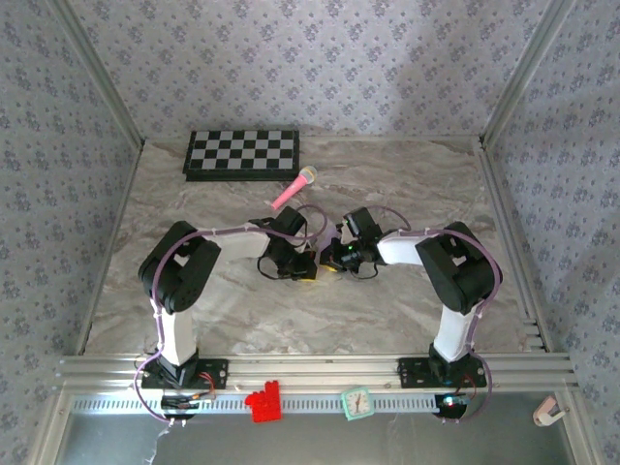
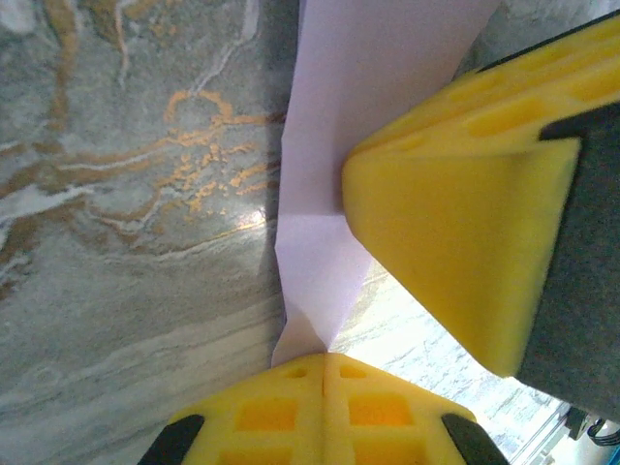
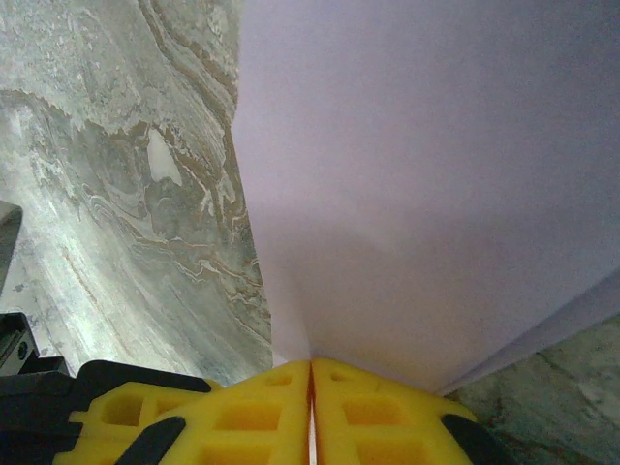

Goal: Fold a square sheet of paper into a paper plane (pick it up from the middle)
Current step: Fold the wing for the fifth time at the center of the table.

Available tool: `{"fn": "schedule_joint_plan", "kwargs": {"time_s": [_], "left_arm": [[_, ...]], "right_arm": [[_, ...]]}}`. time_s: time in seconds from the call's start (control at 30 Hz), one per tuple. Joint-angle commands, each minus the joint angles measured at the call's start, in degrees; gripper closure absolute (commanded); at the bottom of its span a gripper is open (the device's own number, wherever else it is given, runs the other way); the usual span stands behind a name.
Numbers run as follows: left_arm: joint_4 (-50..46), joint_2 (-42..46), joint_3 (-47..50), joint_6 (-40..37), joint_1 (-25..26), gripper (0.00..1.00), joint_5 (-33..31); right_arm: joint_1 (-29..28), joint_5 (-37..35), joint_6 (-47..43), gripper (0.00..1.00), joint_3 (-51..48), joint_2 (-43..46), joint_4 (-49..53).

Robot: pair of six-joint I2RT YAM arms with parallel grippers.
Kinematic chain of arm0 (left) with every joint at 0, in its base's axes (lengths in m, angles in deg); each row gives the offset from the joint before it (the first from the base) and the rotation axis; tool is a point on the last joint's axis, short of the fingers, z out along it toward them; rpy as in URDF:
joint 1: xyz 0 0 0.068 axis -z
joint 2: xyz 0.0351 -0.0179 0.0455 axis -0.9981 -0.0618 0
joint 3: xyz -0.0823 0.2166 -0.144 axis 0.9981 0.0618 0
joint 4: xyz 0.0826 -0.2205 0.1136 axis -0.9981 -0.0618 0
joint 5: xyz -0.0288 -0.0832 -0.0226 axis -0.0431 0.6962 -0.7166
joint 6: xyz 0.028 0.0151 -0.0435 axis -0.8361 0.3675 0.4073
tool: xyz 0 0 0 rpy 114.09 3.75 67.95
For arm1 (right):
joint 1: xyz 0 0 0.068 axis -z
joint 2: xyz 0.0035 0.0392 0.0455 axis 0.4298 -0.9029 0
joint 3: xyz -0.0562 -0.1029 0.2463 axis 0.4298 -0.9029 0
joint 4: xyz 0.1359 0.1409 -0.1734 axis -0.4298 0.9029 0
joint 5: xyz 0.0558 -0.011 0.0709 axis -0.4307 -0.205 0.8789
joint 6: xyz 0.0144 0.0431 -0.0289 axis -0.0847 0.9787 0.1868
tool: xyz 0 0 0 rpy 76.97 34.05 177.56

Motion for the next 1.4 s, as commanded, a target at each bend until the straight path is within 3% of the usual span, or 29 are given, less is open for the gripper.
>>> {"fn": "schedule_joint_plan", "kwargs": {"time_s": [0.0,0.5,0.7,0.87,1.37], "left_arm": [[-6.7,-0.3,2.8,-1.3,0.8,1.0,-2.6],[-11.8,8.1,7.4,-1.0,0.8,1.0,-2.6],[-4.1,12.8,4.0,1.4,-0.2,0.98,-1.8],[1.5,9.4,1.9,4.0,-0.7,0.98,-1.7],[2.0,0.5,0.5,4.8,-1.0,1.0,-2.4]], "right_arm": [[0.6,-4.3,0.3,0.88,-0.2,-3.1,5.5],[0.6,-4.9,0.6,0.88,0.0,-3.4,6.3],[0.1,-4.1,0.8,0.88,-0.1,-3.0,5.0],[-0.2,-3.1,1.3,0.88,-0.1,-2.9,3.6],[0.1,-1.6,1.4,0.88,0.9,-2.1,2.6]]}}
